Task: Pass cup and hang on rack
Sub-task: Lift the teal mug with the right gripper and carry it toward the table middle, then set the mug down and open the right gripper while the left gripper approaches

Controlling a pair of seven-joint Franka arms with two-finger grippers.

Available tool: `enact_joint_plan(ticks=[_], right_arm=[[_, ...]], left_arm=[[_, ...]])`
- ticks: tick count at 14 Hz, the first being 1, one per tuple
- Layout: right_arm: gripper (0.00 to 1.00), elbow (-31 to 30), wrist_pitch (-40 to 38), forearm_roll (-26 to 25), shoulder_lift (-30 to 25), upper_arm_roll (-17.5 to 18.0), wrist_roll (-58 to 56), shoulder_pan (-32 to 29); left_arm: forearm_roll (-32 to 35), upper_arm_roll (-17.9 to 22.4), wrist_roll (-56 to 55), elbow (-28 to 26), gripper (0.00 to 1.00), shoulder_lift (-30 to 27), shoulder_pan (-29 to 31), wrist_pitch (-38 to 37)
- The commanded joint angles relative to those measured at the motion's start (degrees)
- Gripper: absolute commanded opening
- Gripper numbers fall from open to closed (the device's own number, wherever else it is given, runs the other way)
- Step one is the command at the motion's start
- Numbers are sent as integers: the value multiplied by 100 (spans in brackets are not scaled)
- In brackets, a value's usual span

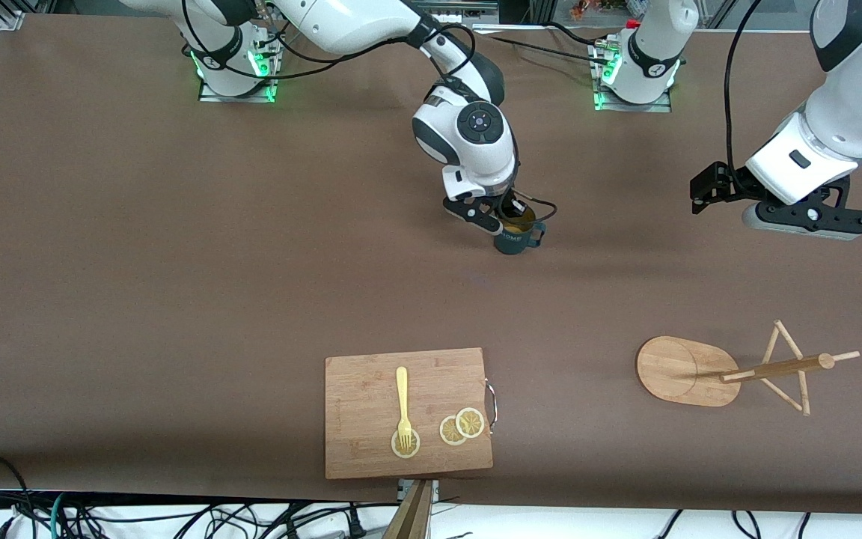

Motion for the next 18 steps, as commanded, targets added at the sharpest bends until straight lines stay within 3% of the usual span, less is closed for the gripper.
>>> enact_joint_plan(ticks=[1, 3, 7, 12, 15, 18], right_arm=[[100, 208, -45, -11, 55, -58, 0, 46], [100, 392, -106, -20, 54, -49, -27, 11], [100, 850, -1080, -12, -59, -67, -693, -199], [100, 859, -1907, -3, -542, -76, -2265, -814], [100, 859, -2486, -47, -762, -207, -3276, -1174], [100, 850, -3154, -204, -1053, -645, -4680, -1342]], left_arm=[[-134, -3, 132, 171, 100, 78, 40, -71], [-134, -3, 141, 180, 100, 87, 23, -71], [-143, -3, 123, 470, 100, 411, 14, -132], [-1159, -20, 332, 461, 100, 683, -4, -642], [-1522, -55, 1524, 470, 100, 1087, -83, -581], [-2162, -73, 3114, 453, 100, 1518, -127, -458]])
